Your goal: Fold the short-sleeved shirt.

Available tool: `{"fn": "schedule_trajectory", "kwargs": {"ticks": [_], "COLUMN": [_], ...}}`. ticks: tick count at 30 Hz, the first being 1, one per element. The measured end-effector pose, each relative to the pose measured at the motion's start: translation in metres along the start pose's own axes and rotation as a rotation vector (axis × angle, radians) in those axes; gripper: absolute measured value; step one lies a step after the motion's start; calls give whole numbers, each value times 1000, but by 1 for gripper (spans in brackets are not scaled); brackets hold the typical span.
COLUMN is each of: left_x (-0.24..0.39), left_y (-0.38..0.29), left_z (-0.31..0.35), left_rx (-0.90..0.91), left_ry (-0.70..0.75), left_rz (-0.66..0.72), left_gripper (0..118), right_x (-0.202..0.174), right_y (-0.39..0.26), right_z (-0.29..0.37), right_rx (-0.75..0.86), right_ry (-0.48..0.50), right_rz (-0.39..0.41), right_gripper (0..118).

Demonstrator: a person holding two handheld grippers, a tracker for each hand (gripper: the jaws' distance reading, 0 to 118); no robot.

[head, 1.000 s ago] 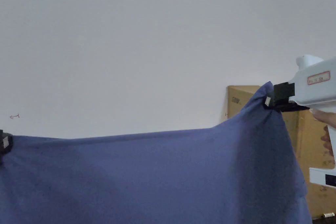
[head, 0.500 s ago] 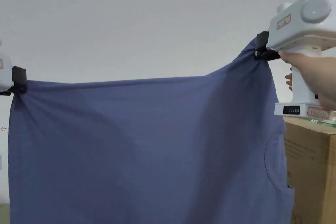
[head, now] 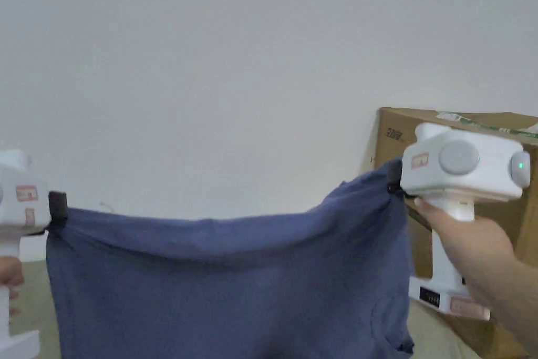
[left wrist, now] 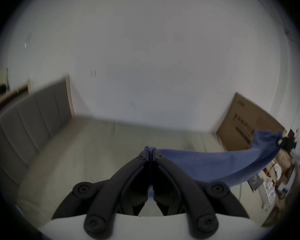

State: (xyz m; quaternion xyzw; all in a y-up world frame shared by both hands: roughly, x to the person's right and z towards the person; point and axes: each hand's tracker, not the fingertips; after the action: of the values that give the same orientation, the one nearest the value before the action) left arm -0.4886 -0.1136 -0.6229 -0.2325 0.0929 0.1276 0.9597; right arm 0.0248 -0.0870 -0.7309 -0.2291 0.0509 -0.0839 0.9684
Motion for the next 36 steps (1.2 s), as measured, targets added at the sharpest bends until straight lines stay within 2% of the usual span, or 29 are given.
{"fn": "schedule_trajectory", "kwargs": {"ticks": [3,6,8,10,12,14,19,22,28,29,30,31,32,34,36], "left_x": [-21,-47,-63,-81,-94,-113,-117,-112,-111,-110,-110,-111,-111,-112,-113], "left_y": [-101,-195,-244,-282,-306,-322,-356,-376,-383,-383,-381,-379,-378,-376,-365], "left_z": [-12,13,43,85,122,151,212,232,233,230,227,226,227,234,248], "left_rx": [-180,-314,-392,-449,-464,-469,-603,-673,-722,-729,-749,-770,-778,-795,-772], "left_ry": [-18,-32,-20,-26,-29,-25,-50,-34,-34,-32,-38,-48,-41,-49,-64], "left_rz": [46,49,54,87,73,32,-156,-308,-319,-318,-312,-305,-302,-297,-277], "left_gripper": [2,2,2,2,2,2,2,2,3,16,45,79,104,102,103], "right_x": [32,69,92,115,137,153,177,180,165,162,159,157,155,150,144], "right_y": [-115,-214,-259,-297,-320,-338,-377,-393,-405,-404,-403,-401,-400,-394,-380], "right_z": [-9,5,41,95,139,180,248,265,254,250,248,248,249,257,269], "right_rx": [-149,-324,-408,-459,-504,-551,-687,-763,-847,-850,-849,-847,-844,-829,-777], "right_ry": [-35,-35,-11,15,45,63,102,94,43,31,25,24,17,-3,19], "right_rz": [-27,41,64,28,10,28,46,32,149,157,160,158,161,177,168], "right_gripper": [3,3,3,3,3,3,3,3,5,23,52,87,106,107,107]}}
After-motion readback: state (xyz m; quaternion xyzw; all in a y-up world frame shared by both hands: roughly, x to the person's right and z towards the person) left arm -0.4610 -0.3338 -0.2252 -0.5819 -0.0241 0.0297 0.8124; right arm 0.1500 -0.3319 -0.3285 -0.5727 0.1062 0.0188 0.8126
